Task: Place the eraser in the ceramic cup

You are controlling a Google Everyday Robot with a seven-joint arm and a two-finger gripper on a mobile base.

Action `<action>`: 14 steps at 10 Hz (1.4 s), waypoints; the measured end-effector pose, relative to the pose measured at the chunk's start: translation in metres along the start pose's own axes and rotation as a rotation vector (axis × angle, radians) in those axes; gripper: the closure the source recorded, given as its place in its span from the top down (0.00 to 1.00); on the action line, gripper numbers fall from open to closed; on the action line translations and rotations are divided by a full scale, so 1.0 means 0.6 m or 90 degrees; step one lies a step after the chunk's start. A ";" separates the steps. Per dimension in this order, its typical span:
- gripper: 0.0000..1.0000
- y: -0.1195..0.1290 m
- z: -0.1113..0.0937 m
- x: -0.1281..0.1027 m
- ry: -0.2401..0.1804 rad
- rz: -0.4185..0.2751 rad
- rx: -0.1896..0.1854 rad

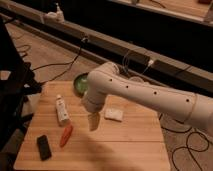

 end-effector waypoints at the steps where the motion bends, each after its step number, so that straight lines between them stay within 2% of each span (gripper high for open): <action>1: 0.80 -0.014 0.015 -0.017 -0.010 -0.027 0.001; 6: 0.80 -0.088 0.129 -0.157 -0.055 -0.196 -0.012; 8: 0.80 -0.101 0.174 -0.231 -0.078 -0.282 -0.028; 10: 0.80 -0.081 0.209 -0.297 -0.105 -0.367 -0.061; 11: 0.80 -0.063 0.221 -0.342 -0.136 -0.423 -0.080; 12: 0.80 -0.045 0.230 -0.370 -0.159 -0.465 -0.098; 14: 0.80 -0.040 0.232 -0.379 -0.167 -0.478 -0.103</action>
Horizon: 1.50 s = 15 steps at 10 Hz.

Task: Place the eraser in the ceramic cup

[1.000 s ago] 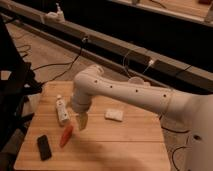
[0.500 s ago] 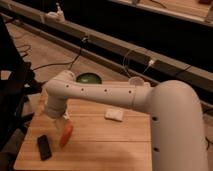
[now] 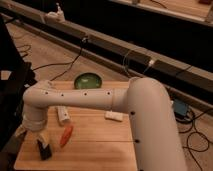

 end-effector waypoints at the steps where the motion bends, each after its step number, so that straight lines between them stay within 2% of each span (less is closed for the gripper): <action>1: 0.80 0.003 0.000 0.001 0.000 0.001 -0.002; 2: 0.80 0.009 0.003 0.003 0.002 0.005 -0.010; 3: 0.80 0.024 0.014 0.007 0.003 0.014 -0.034; 5: 0.80 0.054 0.057 0.013 -0.003 0.027 -0.093; 6: 0.80 0.058 0.069 0.017 -0.006 0.032 -0.103; 8: 0.80 0.069 0.088 0.034 -0.011 0.055 -0.113; 12: 0.80 0.097 0.102 0.060 -0.018 0.096 -0.124; 15: 0.80 0.104 0.121 0.075 -0.032 0.114 -0.115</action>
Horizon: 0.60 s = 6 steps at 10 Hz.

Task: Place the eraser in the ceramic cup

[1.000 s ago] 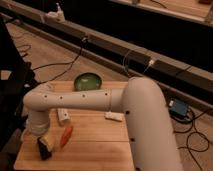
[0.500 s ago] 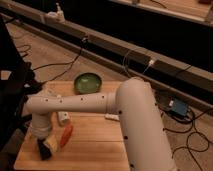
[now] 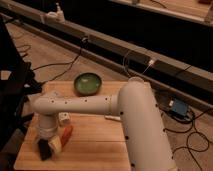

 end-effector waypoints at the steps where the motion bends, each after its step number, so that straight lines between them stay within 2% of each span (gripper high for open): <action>1: 0.80 -0.003 0.005 0.004 -0.003 -0.002 0.003; 6: 0.80 -0.035 0.034 0.026 -0.017 -0.033 0.009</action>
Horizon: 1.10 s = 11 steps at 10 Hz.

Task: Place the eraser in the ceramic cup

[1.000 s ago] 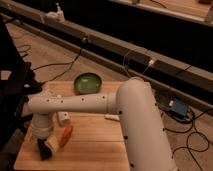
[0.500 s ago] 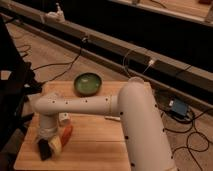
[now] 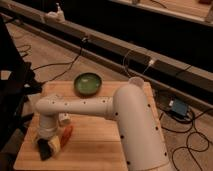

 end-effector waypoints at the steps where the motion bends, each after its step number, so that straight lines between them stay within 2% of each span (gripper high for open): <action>1: 0.76 -0.008 0.005 0.003 -0.003 -0.008 0.001; 2: 0.70 -0.014 0.008 0.004 -0.004 -0.015 0.001; 4: 0.47 -0.031 0.016 0.002 -0.011 -0.037 0.000; 6: 0.28 -0.038 0.017 0.002 -0.013 -0.044 0.004; 8: 0.07 -0.052 -0.002 -0.002 -0.006 -0.041 0.027; 9: 0.01 -0.059 -0.017 -0.004 -0.001 -0.032 0.044; 11: 0.00 -0.076 -0.069 -0.009 0.018 -0.004 0.100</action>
